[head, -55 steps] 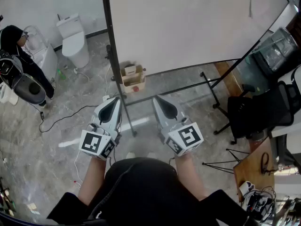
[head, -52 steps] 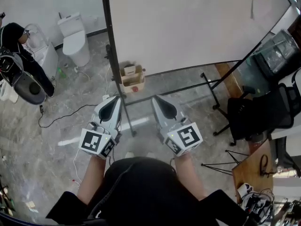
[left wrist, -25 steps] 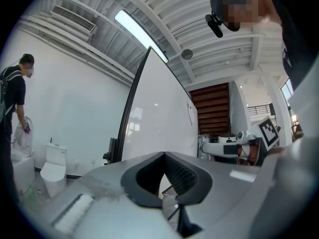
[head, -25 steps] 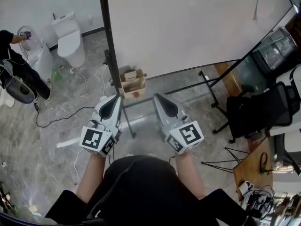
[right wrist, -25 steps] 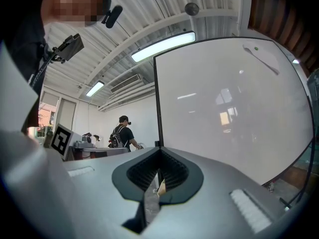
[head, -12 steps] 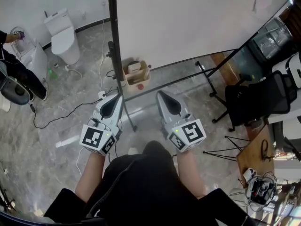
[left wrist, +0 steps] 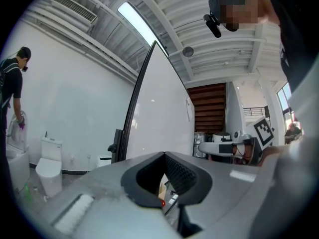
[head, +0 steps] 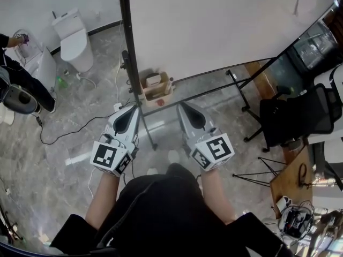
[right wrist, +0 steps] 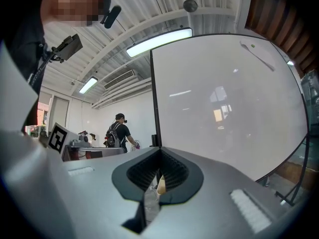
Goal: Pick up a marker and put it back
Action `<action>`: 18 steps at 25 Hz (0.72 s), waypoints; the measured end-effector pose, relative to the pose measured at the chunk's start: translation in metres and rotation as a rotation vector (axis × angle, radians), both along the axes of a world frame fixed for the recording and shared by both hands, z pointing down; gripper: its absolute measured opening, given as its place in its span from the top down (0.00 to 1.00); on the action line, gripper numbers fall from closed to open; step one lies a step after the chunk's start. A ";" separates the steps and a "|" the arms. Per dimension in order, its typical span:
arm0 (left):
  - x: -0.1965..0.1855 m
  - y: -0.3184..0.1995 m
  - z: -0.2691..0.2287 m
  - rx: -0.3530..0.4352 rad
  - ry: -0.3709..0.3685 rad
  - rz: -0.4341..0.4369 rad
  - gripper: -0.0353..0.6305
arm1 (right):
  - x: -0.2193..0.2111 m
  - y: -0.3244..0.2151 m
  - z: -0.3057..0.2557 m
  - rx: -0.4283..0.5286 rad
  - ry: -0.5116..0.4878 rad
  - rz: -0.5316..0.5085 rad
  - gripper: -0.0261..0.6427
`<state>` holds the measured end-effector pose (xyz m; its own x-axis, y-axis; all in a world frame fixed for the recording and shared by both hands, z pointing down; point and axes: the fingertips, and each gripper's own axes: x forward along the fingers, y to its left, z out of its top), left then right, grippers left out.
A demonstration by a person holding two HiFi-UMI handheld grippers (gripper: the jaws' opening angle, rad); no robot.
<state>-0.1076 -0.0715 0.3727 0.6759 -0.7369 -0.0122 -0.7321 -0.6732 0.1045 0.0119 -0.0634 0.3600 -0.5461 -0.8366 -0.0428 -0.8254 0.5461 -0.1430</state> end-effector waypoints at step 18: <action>0.035 -0.052 0.007 0.007 -0.030 -0.180 0.94 | 0.030 -0.077 0.028 -0.040 0.055 -0.221 0.95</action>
<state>-0.0723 -0.1232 0.3793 0.5336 -0.8458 0.0002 -0.8433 -0.5320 0.0769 0.0415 -0.1406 0.3879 -0.7172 -0.6965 0.0232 -0.6932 0.7096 -0.1259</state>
